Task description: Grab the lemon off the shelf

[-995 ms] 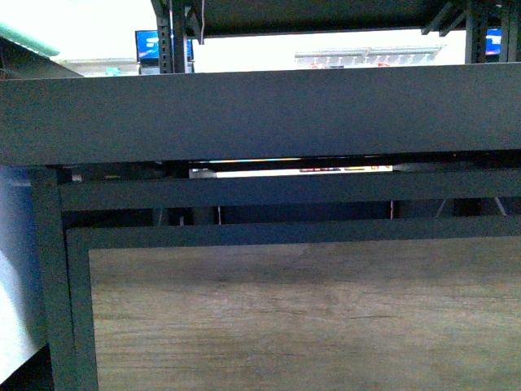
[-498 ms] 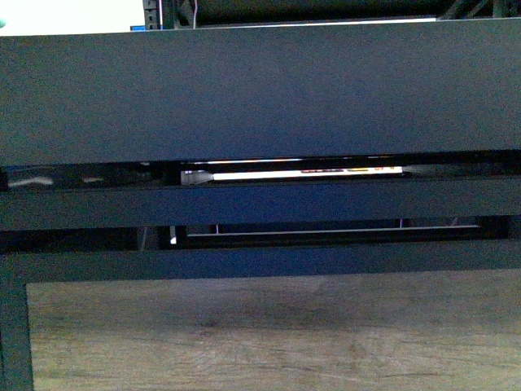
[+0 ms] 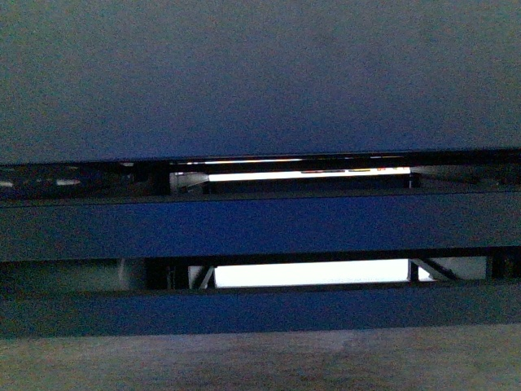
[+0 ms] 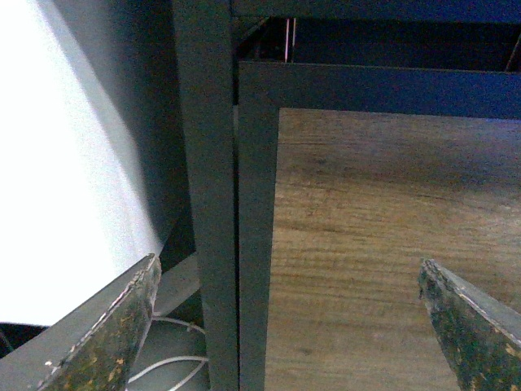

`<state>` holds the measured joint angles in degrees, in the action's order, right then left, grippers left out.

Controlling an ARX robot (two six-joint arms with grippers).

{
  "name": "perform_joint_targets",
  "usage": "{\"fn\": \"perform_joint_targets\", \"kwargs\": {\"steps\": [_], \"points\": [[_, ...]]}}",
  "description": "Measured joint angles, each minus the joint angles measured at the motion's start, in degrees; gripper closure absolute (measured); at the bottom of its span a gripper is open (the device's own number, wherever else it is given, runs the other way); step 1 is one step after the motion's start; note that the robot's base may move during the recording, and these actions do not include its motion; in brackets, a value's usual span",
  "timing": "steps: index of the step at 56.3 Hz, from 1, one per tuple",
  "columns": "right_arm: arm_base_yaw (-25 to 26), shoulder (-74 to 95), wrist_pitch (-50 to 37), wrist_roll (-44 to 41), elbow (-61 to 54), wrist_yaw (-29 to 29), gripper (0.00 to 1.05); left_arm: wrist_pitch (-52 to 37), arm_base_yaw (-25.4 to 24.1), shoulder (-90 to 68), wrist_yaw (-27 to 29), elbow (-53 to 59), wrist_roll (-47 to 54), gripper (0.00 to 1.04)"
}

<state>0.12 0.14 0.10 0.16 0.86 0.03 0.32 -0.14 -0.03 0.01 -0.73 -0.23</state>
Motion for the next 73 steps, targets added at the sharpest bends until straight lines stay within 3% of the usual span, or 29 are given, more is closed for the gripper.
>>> {"fn": "perform_joint_targets", "kwargs": {"steps": [73], "points": [[0.00, 0.00, 0.02, -0.02, 0.00, 0.13, 0.02, -0.02, 0.00, 0.00, 0.00, 0.00, 0.00, 0.08]]}}
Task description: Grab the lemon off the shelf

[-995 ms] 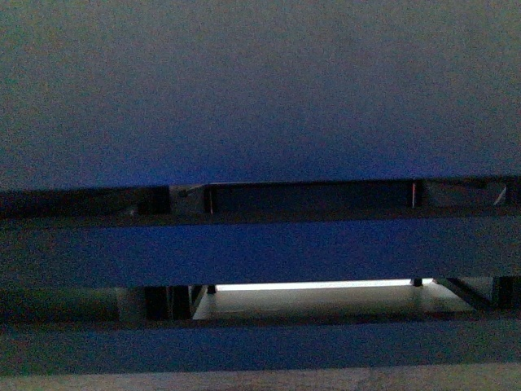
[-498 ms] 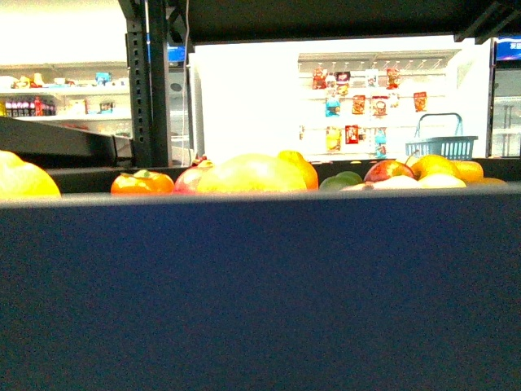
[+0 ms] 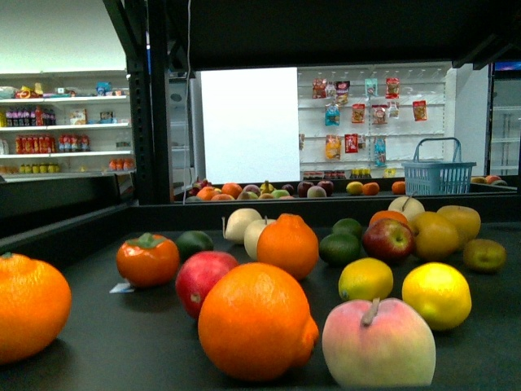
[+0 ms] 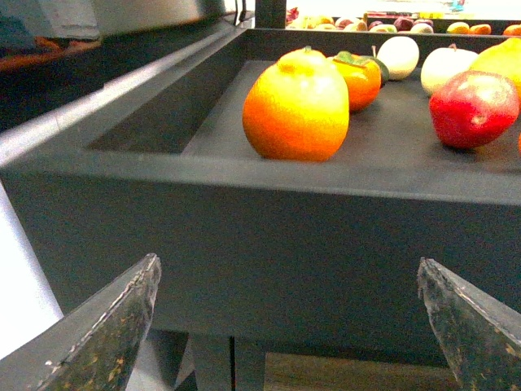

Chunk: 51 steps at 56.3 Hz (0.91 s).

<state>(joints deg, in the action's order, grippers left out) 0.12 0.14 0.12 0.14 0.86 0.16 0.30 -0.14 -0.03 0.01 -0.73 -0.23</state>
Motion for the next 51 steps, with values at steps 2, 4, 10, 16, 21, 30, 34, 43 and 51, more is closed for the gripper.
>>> {"fn": "perform_joint_targets", "kwargs": {"steps": [2, 4, 10, 16, 21, 30, 34, 43, 51], "points": [[0.00, 0.00, -0.02, 0.02, 0.02, 0.04, 0.02, 0.00, 0.00, 0.00, 0.00, 0.00, 0.00, 0.08], [0.00, 0.00, 0.00, 0.00, 0.00, 0.00, 0.02, 0.00, 0.00, 0.00, 0.02, 0.00, 0.00, 0.08], [0.00, 0.00, 0.00, 0.00, 0.02, -0.04, 0.02, 0.00, 0.00, 0.00, 0.02, 0.00, 0.00, 0.08], [0.00, 0.00, 0.00, 0.02, 0.00, 0.00, 0.02, 0.00, 0.00, 0.00, 0.02, 0.00, 0.00, 0.08], [0.00, 0.00, 0.00, 0.00, 0.00, 0.00, 0.02, 0.00, 0.00, 0.00, 0.00, 0.00, 0.00, 0.08], [0.00, 0.00, 0.00, 0.00, 0.00, 0.00, 0.02, 0.00, 0.00, 0.00, 0.00, 0.00, 0.00, 0.08], [0.00, 0.00, 0.00, 0.04, 0.02, -0.02, 0.02, 0.00, 0.00, 0.00, 0.00, 0.00, 0.00, 0.08], [0.00, 0.00, 0.00, 0.00, 0.00, -0.02, 0.02, 0.00, 0.00, 0.00, 0.02, 0.00, 0.00, 0.08], [0.00, 0.00, -0.02, 0.02, 0.00, 0.00, 0.02, 0.00, 0.00, 0.00, 0.00, 0.00, 0.00, 0.08]]}}
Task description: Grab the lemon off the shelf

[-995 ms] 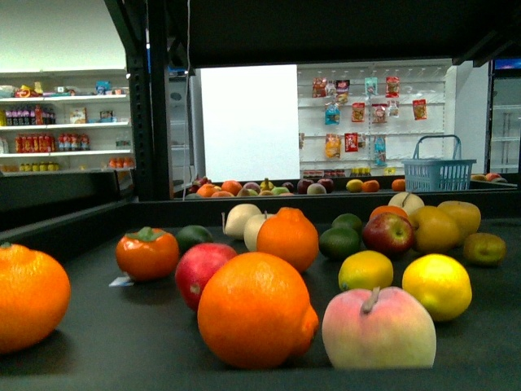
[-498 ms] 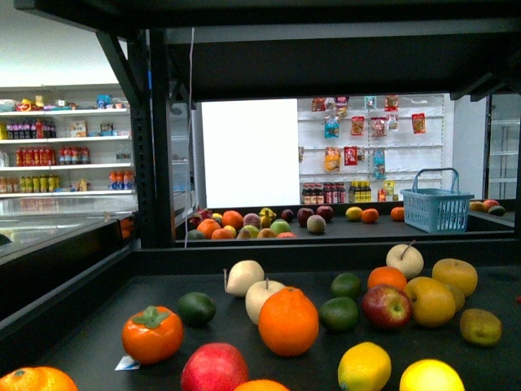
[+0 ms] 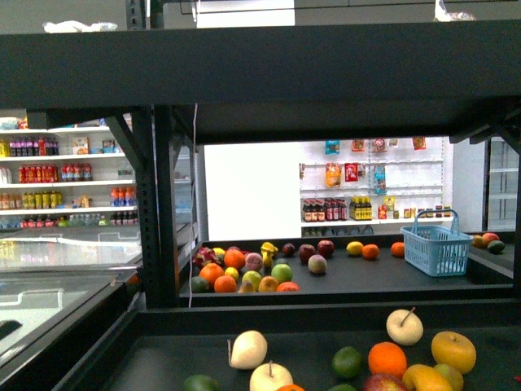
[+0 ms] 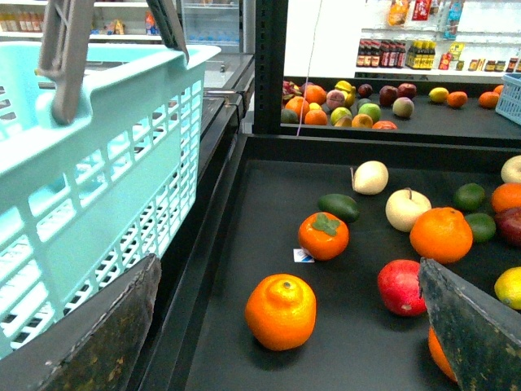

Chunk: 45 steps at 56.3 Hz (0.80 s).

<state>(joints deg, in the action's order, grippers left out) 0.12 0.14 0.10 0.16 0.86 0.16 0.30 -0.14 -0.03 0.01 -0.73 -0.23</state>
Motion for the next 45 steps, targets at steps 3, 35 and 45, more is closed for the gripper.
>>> {"fn": "perform_joint_targets", "kwargs": {"steps": [3, 35, 45], "points": [[0.00, -0.02, 0.00, 0.00, 0.02, -0.02, 0.02, 0.00, 0.00, 0.00, 0.00, 0.00, 0.00, 0.08], [0.00, 0.00, 0.00, 0.00, 0.00, 0.00, 0.02, 0.00, 0.00, 0.00, 0.00, 0.00, 0.00, 0.08], [0.00, 0.00, 0.00, -0.02, 0.02, -0.02, 0.02, 8.85, 0.11, -4.92, 1.25, -2.69, -11.45, 0.08]]}}
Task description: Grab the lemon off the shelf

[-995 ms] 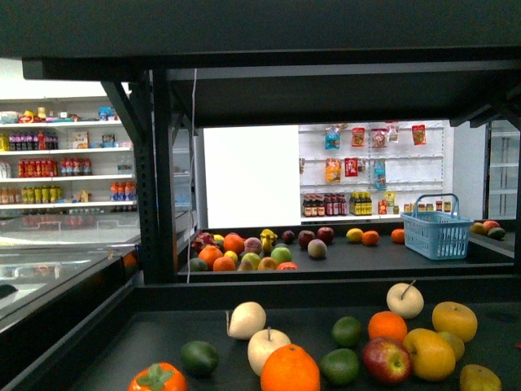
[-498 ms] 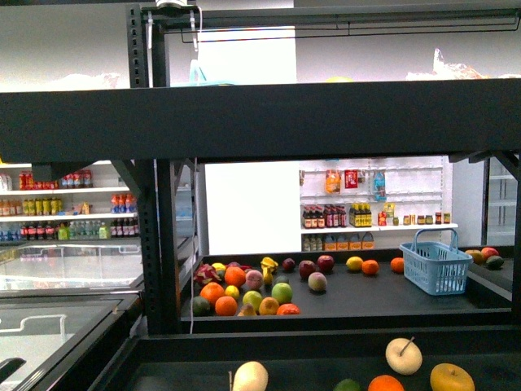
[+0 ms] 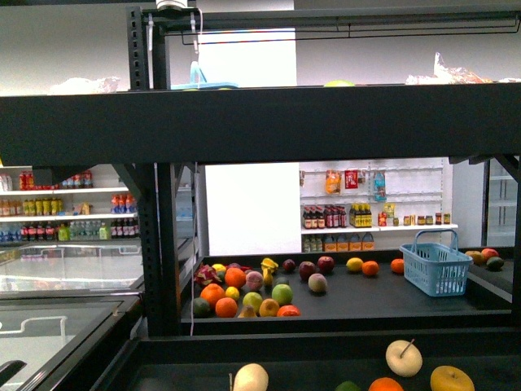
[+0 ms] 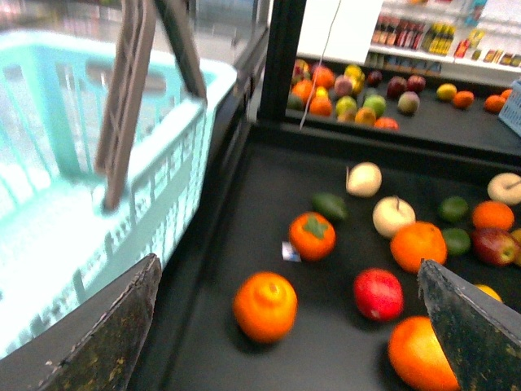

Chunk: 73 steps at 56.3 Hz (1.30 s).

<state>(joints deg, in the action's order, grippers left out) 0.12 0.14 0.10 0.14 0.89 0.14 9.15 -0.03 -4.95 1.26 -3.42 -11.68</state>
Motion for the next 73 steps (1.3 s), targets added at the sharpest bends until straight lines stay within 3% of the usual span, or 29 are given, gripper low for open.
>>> {"fn": "perform_joint_targets", "kwargs": {"steps": [10, 15, 19, 22, 26, 31, 47, 73], "points": [[0.00, 0.00, 0.00, 0.02, -0.02, 0.04, 0.02, 1.22, -7.56, -8.11, -12.92, -6.47, -18.25, 0.08], [0.00, 0.00, 0.00, 0.00, -0.02, 0.04, 0.02, 1.14, -16.72, -12.57, -22.88, -12.33, -25.00, 0.08], [0.00, 0.00, 0.00, 0.02, -0.02, 0.04, 0.02, 0.15, -27.02, -18.95, -33.48, -18.05, -31.06, 0.08], [0.00, 0.00, 0.00, 0.02, -0.02, 0.04, 0.02, -0.37, -32.50, -23.80, -38.01, -21.66, -33.81, 0.08], [0.00, 0.00, 0.00, 0.02, 0.00, 0.04, 0.02, -1.84, -38.69, -31.91, -41.83, -27.21, -36.94, 0.08], [0.00, 0.00, 0.00, 0.00, -0.02, 0.07, 0.02, -4.11, -42.10, -40.00, -43.08, -32.57, -39.19, 0.08], [0.00, 0.00, 0.00, 0.02, -0.02, 0.04, 0.02, -9.99, -42.97, -61.88, -40.76, -42.42, -47.82, 0.08], [0.00, 0.00, 0.00, 0.02, -0.02, 0.04, 0.02, -20.13, -37.40, -72.70, -38.23, -47.58, -57.37, 0.08]]}}
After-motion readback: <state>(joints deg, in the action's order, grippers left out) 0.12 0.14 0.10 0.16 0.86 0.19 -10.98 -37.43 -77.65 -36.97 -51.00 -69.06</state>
